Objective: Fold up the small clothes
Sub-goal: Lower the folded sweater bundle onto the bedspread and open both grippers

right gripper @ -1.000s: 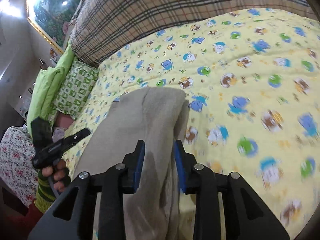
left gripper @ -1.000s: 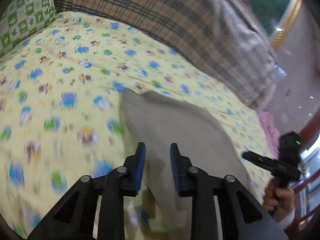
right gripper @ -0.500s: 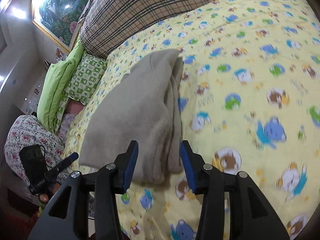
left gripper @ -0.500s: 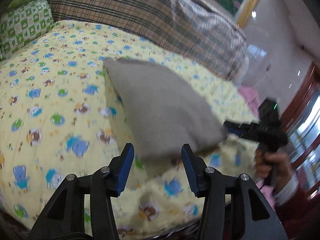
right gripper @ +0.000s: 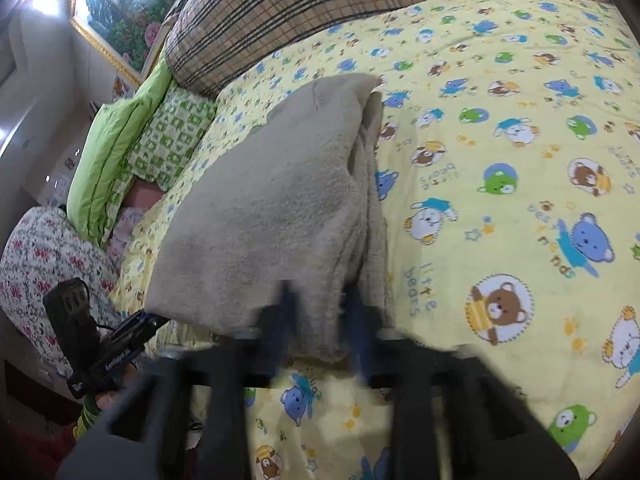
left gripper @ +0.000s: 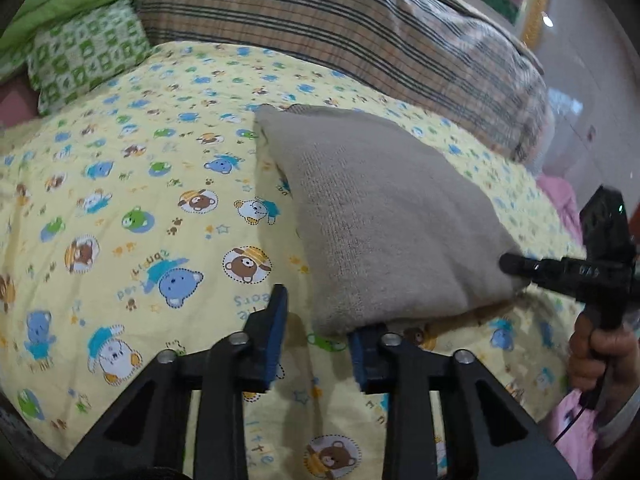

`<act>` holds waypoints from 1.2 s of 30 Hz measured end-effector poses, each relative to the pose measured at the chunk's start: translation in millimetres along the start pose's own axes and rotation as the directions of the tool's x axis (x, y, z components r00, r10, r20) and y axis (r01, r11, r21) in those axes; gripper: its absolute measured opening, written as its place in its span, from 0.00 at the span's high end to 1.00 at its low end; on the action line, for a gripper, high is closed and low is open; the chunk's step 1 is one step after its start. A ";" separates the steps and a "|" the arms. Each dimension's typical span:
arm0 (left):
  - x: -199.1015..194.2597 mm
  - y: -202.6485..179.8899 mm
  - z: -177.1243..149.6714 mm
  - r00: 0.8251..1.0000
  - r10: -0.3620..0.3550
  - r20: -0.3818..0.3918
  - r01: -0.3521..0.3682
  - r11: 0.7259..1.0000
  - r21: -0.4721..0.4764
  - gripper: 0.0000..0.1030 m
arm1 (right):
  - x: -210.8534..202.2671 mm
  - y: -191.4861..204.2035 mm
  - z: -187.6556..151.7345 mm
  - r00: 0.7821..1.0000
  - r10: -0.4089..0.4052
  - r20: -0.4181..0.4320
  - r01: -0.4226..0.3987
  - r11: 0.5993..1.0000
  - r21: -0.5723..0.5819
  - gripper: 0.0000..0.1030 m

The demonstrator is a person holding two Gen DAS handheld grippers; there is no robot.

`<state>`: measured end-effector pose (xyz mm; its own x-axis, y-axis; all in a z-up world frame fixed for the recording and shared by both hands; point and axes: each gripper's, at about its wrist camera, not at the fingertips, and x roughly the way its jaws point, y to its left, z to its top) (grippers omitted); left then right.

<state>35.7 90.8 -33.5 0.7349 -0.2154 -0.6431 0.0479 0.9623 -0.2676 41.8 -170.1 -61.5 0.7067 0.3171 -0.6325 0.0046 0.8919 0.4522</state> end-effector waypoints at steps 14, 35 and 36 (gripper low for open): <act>17.3 7.6 -8.6 0.992 -0.038 -0.117 0.024 0.993 -0.115 0.92 | 1.7 -16.6 2.2 0.988 -0.151 -0.019 0.148 0.985 -0.086 0.92; -22.5 14.7 32.1 0.975 -0.220 -0.040 0.216 0.973 -0.082 0.76 | -38.4 12.5 32.2 0.990 -0.092 0.112 0.097 0.994 -0.049 0.82; -19.2 11.2 39.2 0.975 -0.222 -0.032 0.219 0.973 -0.078 0.75 | -33.2 17.2 36.4 0.991 -0.083 0.107 0.089 0.994 -0.057 0.82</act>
<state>48.6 112.3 4.0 0.6841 -0.4286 -0.5901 0.1550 0.8760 -0.4567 44.2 -177.0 -9.9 0.7753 0.2058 -0.5972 0.0271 0.9337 0.3570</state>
